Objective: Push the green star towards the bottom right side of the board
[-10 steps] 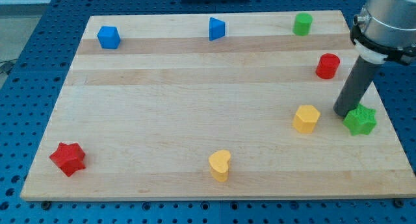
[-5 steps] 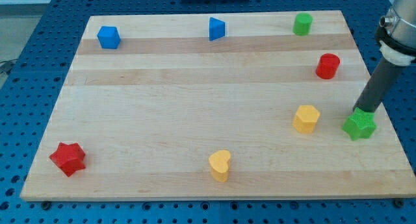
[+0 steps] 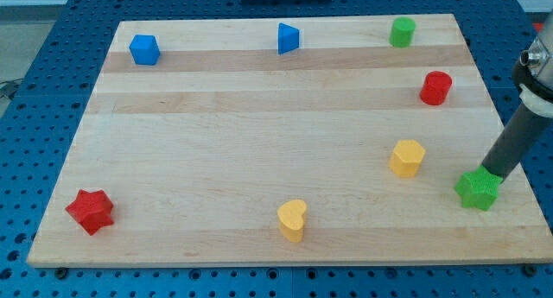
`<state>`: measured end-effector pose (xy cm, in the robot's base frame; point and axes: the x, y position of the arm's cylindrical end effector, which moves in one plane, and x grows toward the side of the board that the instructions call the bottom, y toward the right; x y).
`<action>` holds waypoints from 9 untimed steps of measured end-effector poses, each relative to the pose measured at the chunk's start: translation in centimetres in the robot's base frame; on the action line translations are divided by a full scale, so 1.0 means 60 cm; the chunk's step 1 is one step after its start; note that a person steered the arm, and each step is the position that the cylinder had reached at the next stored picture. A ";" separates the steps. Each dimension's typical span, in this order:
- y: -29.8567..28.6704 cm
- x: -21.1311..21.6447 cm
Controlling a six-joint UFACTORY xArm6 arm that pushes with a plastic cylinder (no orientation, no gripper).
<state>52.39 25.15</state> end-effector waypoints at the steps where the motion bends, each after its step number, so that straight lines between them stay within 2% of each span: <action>1: 0.000 0.005; 5: -0.001 0.017; 7: -0.005 -0.049; 9: -0.007 -0.055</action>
